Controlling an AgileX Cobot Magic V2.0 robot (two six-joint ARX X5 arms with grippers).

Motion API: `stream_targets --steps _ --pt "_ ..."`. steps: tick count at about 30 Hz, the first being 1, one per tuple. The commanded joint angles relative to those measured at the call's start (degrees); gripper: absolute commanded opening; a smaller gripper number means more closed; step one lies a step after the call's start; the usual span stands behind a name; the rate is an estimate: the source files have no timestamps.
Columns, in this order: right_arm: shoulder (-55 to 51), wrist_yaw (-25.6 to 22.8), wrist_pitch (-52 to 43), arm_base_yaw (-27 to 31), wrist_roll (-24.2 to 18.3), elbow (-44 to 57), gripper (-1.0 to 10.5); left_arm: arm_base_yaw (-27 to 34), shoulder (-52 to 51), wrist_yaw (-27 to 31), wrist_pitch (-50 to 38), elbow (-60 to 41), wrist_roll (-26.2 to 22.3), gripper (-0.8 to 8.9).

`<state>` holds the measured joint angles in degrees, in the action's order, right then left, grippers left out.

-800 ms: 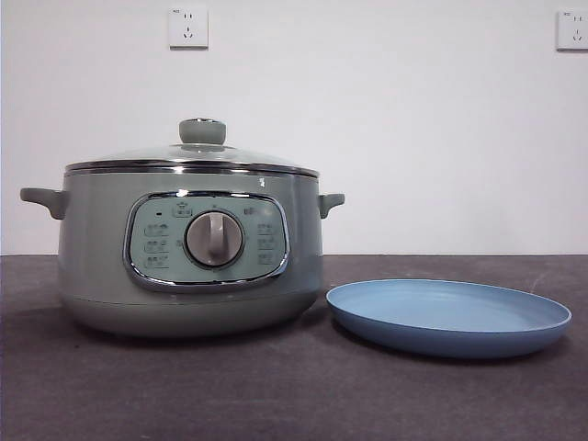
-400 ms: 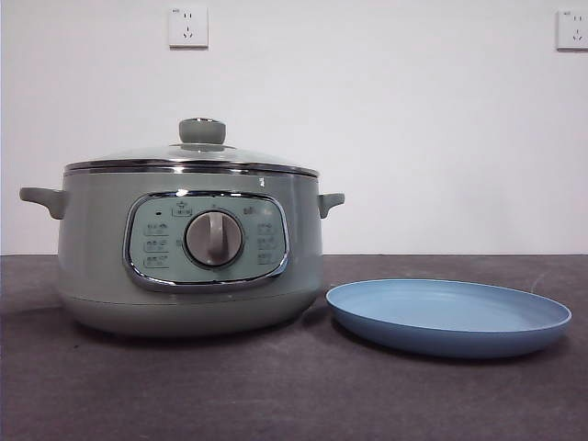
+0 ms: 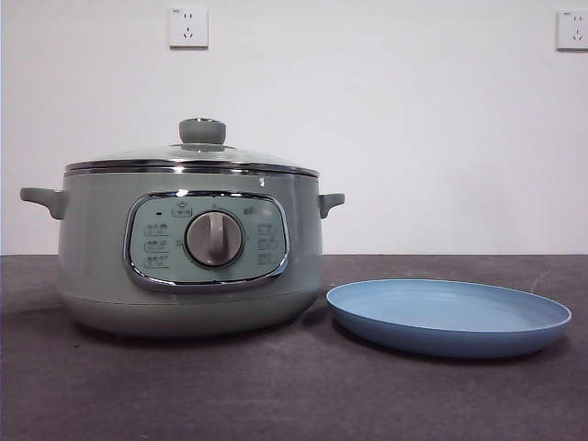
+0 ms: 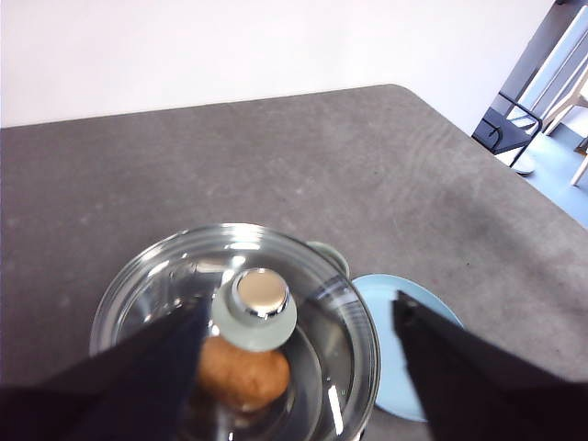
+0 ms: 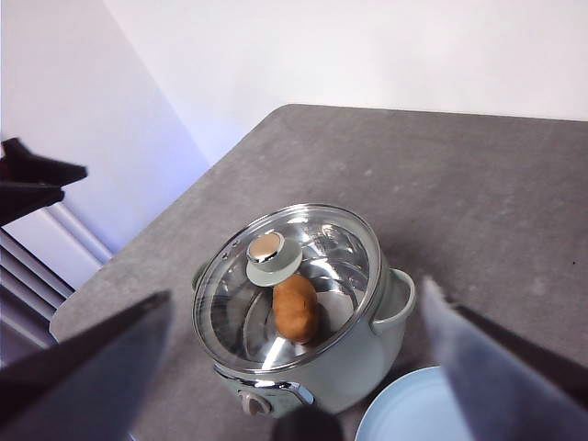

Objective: Take the potato out from the steamer,put the potato on the plate,close the lid

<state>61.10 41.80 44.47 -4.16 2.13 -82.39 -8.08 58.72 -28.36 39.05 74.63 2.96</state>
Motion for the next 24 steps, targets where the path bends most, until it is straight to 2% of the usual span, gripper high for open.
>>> stream_targets --steps 1,10,14,24 --pt "0.0 -0.2 -0.2 -0.2 0.0 -0.2 7.2 -1.3 2.0 2.1 -3.0 0.2 0.8 5.07" --pt "0.0 -0.3 -0.2 -1.3 0.0 -0.2 7.2 -8.3 12.0 10.9 -8.4 0.2 1.6 5.07" --pt "0.0 -0.4 -0.2 -1.3 0.5 -0.2 7.2 -11.9 16.8 16.1 -9.4 0.2 1.6 5.07" --pt "0.0 -1.8 -0.2 -1.3 0.8 -0.2 7.2 -17.3 25.1 24.2 -11.0 0.2 1.3 5.07"
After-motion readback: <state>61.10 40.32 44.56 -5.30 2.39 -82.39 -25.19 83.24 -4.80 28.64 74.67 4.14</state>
